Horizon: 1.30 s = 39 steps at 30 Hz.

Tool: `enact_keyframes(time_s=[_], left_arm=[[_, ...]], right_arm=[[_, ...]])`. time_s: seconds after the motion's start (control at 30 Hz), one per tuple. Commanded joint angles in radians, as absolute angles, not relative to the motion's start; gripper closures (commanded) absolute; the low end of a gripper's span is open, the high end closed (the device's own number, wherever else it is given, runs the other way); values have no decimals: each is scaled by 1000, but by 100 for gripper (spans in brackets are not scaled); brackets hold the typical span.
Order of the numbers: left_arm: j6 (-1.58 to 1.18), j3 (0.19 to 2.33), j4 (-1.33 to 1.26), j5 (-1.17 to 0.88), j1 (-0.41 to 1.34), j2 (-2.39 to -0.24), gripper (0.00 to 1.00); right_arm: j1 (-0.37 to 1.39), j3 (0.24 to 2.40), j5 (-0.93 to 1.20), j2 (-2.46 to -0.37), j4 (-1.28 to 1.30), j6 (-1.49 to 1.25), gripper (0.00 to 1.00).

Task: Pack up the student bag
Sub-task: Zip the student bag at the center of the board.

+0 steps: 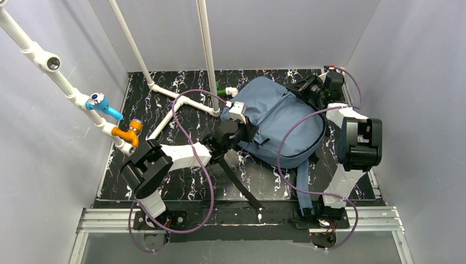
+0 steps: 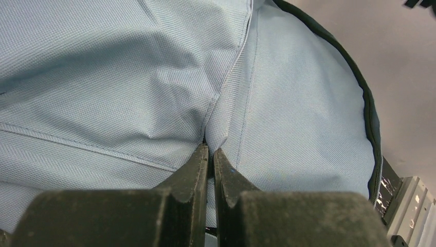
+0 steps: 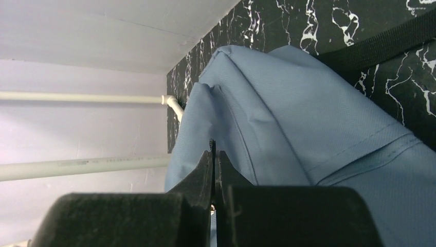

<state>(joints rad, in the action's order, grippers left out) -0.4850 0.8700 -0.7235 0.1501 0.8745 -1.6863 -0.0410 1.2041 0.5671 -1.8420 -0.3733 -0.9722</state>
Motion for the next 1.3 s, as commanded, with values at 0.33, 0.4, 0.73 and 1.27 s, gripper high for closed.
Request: enact_keyframes(time_s=[0.33, 0.4, 0.73, 1.27], left_arm=[[-479, 877, -433, 149, 891, -1580, 72], [-471, 895, -389, 151, 891, -1559, 58], [-430, 1023, -50, 1, 891, -1338, 28], [-104, 1062, 42, -327, 899, -706, 2]], right_arm=[[-117, 1348, 393, -1781, -47, -630, 51], [-114, 1285, 349, -1697, 14, -558, 45], [49, 1102, -7, -1291, 368, -339, 25], [426, 1036, -24, -675, 435, -363, 2]])
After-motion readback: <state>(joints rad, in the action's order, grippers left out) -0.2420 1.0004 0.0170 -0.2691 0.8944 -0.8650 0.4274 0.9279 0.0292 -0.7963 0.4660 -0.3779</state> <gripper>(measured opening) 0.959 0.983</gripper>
